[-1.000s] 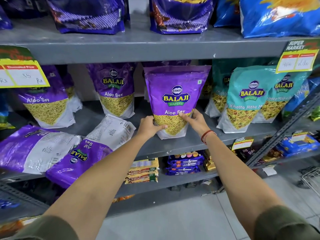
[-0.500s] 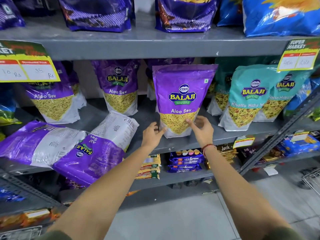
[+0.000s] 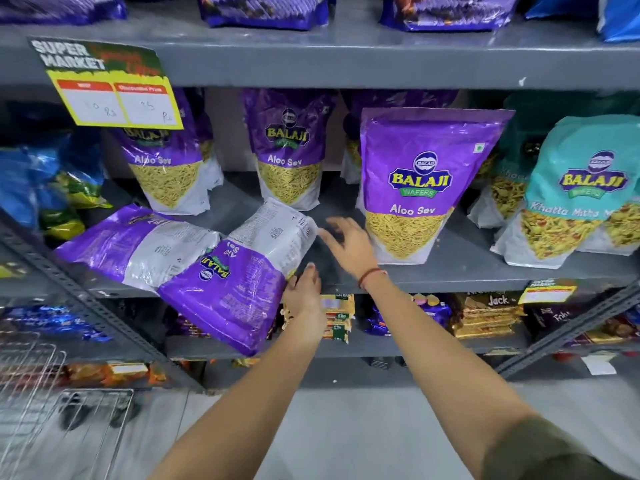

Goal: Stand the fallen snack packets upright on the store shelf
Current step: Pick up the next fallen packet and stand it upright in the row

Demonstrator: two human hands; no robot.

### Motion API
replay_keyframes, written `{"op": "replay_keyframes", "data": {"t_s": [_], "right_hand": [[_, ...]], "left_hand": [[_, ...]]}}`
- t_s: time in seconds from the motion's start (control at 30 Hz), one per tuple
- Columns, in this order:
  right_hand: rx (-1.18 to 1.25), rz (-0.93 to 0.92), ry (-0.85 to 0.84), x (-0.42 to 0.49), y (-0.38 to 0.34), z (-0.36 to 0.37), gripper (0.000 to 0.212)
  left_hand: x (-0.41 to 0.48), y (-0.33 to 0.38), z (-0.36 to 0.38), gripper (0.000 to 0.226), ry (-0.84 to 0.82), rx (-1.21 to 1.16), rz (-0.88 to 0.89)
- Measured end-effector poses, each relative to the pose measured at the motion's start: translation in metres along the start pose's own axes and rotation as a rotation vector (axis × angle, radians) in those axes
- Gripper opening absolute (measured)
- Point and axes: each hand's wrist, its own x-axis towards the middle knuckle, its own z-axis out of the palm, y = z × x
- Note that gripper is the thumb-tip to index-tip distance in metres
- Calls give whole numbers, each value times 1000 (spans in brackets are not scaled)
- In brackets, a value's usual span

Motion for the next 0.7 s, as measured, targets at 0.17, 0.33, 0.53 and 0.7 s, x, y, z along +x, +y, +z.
{"op": "replay_keyframes", "data": {"t_s": [0.17,0.33,0.53,0.7], "right_hand": [[201,209,-294,33,-26,17,58],[197,263,-360,39,-30,25,58],[295,338,-323,32,-16,23,68],[418,456,-359,19,-14,22,80]], "left_hand": [[-13,-6,-2,47,48,-100,-58],[-8,-1,-18,74,257,-140,37],[-13,0,-28,93,303,-213,69],[-18,12,-28,87,242,-251,28]]}}
